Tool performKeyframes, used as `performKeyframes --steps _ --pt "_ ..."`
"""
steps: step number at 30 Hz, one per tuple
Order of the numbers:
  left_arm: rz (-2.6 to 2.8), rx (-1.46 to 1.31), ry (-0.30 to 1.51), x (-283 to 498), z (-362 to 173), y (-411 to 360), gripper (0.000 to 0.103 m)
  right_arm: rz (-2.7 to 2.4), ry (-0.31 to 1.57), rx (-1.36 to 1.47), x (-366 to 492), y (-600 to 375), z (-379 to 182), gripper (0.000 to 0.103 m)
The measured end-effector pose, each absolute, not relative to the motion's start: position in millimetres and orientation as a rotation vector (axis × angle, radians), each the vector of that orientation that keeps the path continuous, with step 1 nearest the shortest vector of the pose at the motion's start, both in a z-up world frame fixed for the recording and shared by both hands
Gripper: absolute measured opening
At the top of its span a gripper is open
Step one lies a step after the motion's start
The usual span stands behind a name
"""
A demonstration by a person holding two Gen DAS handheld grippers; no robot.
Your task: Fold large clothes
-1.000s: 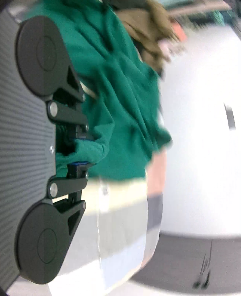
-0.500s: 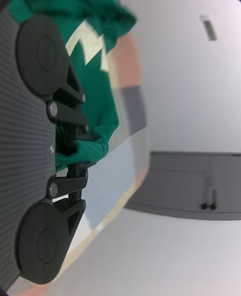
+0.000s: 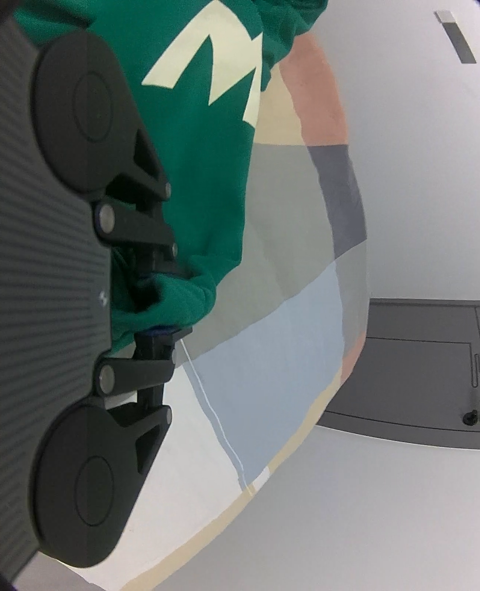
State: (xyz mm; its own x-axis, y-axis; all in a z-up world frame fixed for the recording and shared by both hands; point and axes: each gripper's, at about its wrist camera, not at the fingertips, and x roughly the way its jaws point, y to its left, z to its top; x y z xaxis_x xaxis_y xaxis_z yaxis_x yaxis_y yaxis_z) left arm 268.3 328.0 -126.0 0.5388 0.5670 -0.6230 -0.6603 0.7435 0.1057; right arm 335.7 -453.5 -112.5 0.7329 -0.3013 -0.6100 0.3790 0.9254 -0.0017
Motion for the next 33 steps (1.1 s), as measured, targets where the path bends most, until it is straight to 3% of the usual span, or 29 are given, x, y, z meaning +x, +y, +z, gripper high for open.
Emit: performKeyframes --steps 1,2,3,4,6,7,13,19,33 --pt "0.740 -0.154 0.686 267.1 -124.0 327.7 0.047 -0.372 0.643 0.136 334.0 -454.2 -110.4 0.035" --pt "0.753 -0.158 0.686 265.6 -121.7 327.2 0.060 -0.368 0.634 0.155 331.1 -455.5 -107.9 0.038" --pt "0.761 -0.161 0.683 263.4 -119.3 325.9 0.073 -0.363 0.623 0.167 328.0 -455.1 -104.6 0.049" --pt "0.759 -0.167 0.677 260.4 -116.5 324.6 0.074 -0.353 0.607 0.175 324.6 -454.5 -101.3 0.062" --pt "0.746 -0.179 0.669 254.7 -110.1 319.4 0.078 -0.340 0.576 0.165 317.4 -449.9 -95.4 0.078" --pt "0.737 -0.185 0.664 252.0 -106.1 316.1 0.082 -0.328 0.561 0.157 313.4 -446.6 -92.3 0.081" --pt "0.663 -0.167 0.591 229.6 -77.7 280.9 0.091 -0.232 0.512 0.141 294.6 -422.1 -71.4 0.081" --pt "0.503 -0.196 0.518 200.1 -56.2 234.4 0.092 -0.085 0.463 0.132 277.8 -377.9 -45.7 0.081" --pt "0.146 -0.227 0.539 205.0 -78.1 137.9 0.092 0.302 0.487 0.096 259.7 -254.8 -44.2 0.081"
